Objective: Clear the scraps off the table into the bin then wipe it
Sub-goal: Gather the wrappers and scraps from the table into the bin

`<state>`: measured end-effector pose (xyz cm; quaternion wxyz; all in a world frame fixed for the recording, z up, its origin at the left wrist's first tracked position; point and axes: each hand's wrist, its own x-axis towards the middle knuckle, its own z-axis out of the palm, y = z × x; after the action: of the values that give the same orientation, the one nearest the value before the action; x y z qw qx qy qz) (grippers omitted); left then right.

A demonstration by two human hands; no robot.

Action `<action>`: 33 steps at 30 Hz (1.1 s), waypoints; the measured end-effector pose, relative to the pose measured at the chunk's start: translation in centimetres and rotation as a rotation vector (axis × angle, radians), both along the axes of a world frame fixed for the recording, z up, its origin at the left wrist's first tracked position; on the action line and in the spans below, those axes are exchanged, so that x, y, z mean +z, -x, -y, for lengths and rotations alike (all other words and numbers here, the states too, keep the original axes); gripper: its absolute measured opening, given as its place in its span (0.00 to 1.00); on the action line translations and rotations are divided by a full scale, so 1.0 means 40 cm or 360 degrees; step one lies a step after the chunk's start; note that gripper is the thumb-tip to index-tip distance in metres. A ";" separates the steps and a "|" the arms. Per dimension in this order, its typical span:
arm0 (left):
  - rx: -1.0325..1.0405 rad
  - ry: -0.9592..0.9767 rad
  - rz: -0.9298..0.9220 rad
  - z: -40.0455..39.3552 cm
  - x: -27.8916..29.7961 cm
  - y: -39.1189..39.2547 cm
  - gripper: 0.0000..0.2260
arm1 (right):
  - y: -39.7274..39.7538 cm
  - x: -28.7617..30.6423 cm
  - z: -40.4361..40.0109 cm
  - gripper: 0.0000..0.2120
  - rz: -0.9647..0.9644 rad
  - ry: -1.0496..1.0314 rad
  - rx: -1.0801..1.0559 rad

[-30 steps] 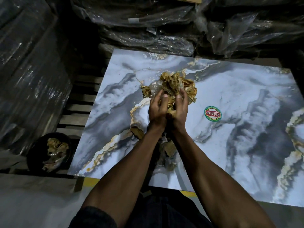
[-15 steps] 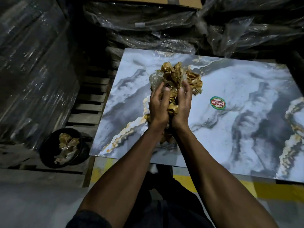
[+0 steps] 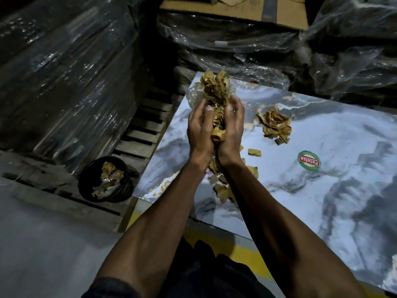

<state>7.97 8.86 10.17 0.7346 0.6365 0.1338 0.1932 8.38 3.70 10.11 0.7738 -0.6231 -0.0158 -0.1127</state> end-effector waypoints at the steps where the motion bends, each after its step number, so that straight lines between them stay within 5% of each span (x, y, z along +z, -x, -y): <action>1: 0.0019 0.0010 -0.0002 -0.011 -0.004 -0.004 0.24 | -0.003 0.000 -0.011 0.18 -0.0009 -0.0018 0.0035; 6: 0.0201 0.0010 -0.0037 -0.091 -0.010 0.001 0.22 | -0.008 0.002 -0.090 0.14 -0.0038 -0.0087 0.0271; 21: 0.0766 0.0052 -0.0249 -0.570 -0.130 0.047 0.25 | 0.000 -0.105 -0.593 0.23 -0.0359 -0.0046 0.0751; 28: 0.0868 0.0099 -0.0653 -0.896 -0.279 0.067 0.32 | 0.008 -0.237 -0.907 0.21 -0.0666 0.0077 0.0916; 33: 0.0909 0.0114 -0.0722 -1.055 -0.371 0.063 0.15 | -0.004 -0.331 -1.084 0.27 -0.0900 0.0227 0.0942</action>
<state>5.46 51.06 -4.69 0.6245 0.5740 0.4724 0.2397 8.54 47.06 -3.13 0.7016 -0.6501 0.0113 0.2916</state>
